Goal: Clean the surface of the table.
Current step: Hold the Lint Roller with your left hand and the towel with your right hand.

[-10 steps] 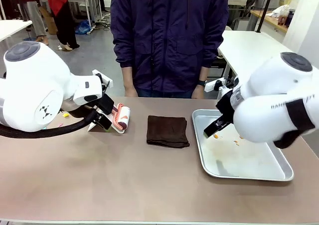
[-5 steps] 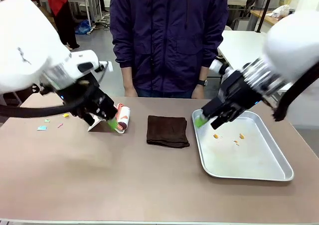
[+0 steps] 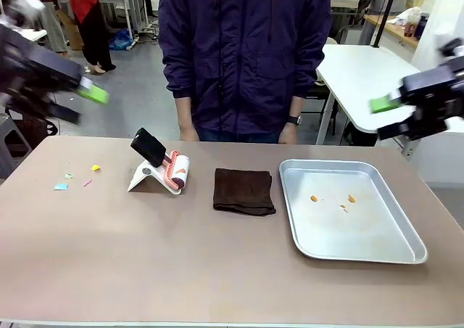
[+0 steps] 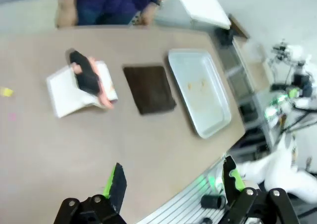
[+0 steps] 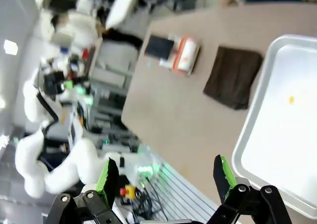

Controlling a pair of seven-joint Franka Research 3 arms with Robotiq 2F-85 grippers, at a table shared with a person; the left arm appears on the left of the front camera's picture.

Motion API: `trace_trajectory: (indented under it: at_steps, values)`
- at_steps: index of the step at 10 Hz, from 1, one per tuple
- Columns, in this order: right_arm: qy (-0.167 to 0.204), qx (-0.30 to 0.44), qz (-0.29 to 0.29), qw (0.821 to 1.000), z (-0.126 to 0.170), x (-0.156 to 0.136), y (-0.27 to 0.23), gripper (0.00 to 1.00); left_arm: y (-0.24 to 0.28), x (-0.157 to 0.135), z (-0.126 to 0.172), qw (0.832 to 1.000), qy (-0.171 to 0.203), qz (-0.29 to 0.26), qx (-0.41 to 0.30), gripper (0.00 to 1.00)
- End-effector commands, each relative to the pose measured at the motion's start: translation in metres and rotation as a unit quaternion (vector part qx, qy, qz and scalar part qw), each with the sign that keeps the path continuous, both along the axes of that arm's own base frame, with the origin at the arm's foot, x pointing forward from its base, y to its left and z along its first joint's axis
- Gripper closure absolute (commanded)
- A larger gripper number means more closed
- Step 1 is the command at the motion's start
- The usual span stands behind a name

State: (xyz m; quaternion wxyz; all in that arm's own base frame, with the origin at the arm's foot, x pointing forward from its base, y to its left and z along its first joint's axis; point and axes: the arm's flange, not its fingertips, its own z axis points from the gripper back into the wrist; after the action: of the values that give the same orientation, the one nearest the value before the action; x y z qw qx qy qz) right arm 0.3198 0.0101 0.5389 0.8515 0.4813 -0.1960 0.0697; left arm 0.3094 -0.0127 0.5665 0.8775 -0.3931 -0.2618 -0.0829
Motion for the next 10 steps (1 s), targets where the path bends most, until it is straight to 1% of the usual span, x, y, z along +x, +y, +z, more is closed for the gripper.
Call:
trace_trajectory:
  at_steps: [1,3,4,5,6,8,9,10]
  values:
    - [-0.015,0.053,-0.058,0.997,-0.050,-0.057,-0.047,0.00,0.039,-0.061,-0.057,0.996,-0.038,0.047,-0.060,0.00]
    - [-0.007,0.099,-0.127,0.987,-0.067,-0.074,-0.103,0.00,0.077,-0.085,-0.077,0.983,-0.044,0.120,-0.130,0.00]
    - [-0.002,0.118,-0.150,0.982,-0.076,-0.079,-0.123,0.00,0.088,-0.093,-0.087,0.976,-0.044,0.149,-0.155,0.00]
    - [0.000,0.134,-0.172,0.976,-0.085,-0.086,-0.140,0.00,0.080,-0.095,-0.094,0.968,-0.051,0.169,-0.178,0.00]
    - [0.001,0.149,-0.186,0.971,-0.092,-0.090,-0.151,0.00,0.070,-0.095,-0.100,0.963,-0.059,0.177,-0.195,0.00]
    - [0.002,0.165,-0.206,0.964,-0.105,-0.094,-0.165,0.00,0.056,-0.089,-0.117,0.951,-0.037,0.218,-0.214,0.00]
    - [0.006,0.166,-0.214,0.963,-0.108,-0.094,-0.169,0.00,0.057,-0.090,-0.125,0.947,-0.024,0.233,-0.221,0.00]
    - [-0.007,0.153,-0.229,0.961,-0.107,-0.094,-0.170,0.00,0.057,-0.088,-0.131,0.945,-0.002,0.267,-0.187,0.00]
